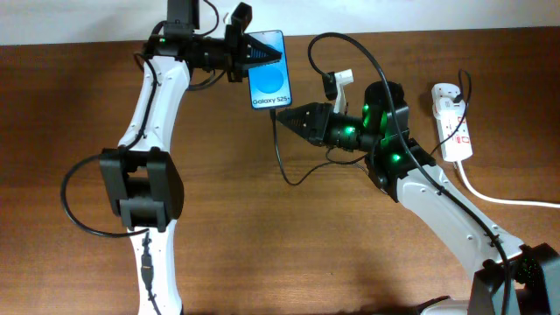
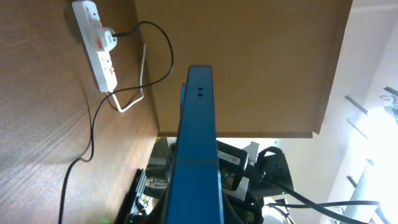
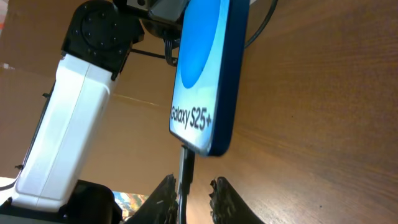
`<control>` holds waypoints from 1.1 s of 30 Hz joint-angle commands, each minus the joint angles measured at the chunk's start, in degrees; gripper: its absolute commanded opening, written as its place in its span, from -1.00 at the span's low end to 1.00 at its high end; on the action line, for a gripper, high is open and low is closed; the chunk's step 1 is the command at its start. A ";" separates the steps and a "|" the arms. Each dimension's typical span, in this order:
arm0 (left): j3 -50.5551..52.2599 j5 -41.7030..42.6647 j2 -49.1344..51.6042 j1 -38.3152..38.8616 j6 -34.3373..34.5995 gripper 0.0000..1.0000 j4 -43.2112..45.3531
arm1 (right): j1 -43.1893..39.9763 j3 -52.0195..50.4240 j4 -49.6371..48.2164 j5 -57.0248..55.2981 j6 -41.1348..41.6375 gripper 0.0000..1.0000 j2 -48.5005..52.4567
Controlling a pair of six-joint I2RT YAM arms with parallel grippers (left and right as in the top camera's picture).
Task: Plug charger to phone and switch on socket
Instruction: 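Push the USB-C plug into the phone's port with the right gripper, then lower the phone onto the table with the left gripper and release both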
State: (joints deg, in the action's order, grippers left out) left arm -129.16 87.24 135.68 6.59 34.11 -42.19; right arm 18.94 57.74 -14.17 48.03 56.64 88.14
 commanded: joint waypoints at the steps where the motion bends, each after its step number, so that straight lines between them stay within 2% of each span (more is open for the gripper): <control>1: -0.31 2.84 -0.35 -1.55 -4.92 -1.00 0.20 | -0.72 0.35 -1.33 2.40 -0.52 -0.21 0.31; 3: 0.15 2.32 -0.24 -2.05 -12.37 -1.00 0.11 | -3.15 0.35 -1.29 3.34 -0.39 -0.10 -0.42; 6: 6.03 -12.66 -0.24 -2.10 -13.44 -1.00 -0.07 | -7.13 0.35 4.42 3.80 -5.35 -0.03 -0.48; 10: 18.16 -26.86 -0.24 -2.01 -17.14 -1.00 -1.11 | -8.57 0.35 14.95 0.02 -11.80 -0.02 -0.50; 12: 19.63 -37.77 -0.24 -1.27 -19.34 -1.00 -4.31 | -8.46 0.35 18.99 -3.32 -13.70 -0.01 -0.61; 15: 19.63 -44.92 -0.24 0.76 -20.33 -1.00 -6.03 | -8.46 0.46 24.15 -6.67 -15.54 0.00 -0.70; 18: 19.63 -46.93 0.13 3.02 -20.74 -1.00 -6.78 | -8.46 0.46 29.16 -8.20 -17.84 0.00 -0.79; 27: 19.63 -51.74 4.63 4.68 -20.70 -0.98 -7.82 | -8.46 0.46 29.62 -8.98 -20.04 -0.01 -0.79; 28: 19.63 -51.71 4.63 4.68 -20.70 -0.77 -7.82 | -8.46 0.46 29.64 -9.11 -20.04 -0.01 -0.79; 29: 19.63 -51.71 4.63 4.68 -20.72 -0.42 -7.82 | -8.46 0.46 29.64 -9.11 -20.04 0.00 -0.79; 32: 19.63 -51.71 4.63 4.66 -20.72 0.00 -7.82 | -8.46 0.46 29.64 -9.11 -20.04 -0.01 -0.79; 33: 19.63 -51.71 4.63 4.66 -20.72 0.05 -7.82 | -8.46 0.46 29.64 -9.11 -20.04 -0.01 -0.79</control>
State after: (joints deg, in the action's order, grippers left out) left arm -109.71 38.72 139.09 11.25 14.17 -49.95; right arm 10.79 58.06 15.46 39.64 37.28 88.14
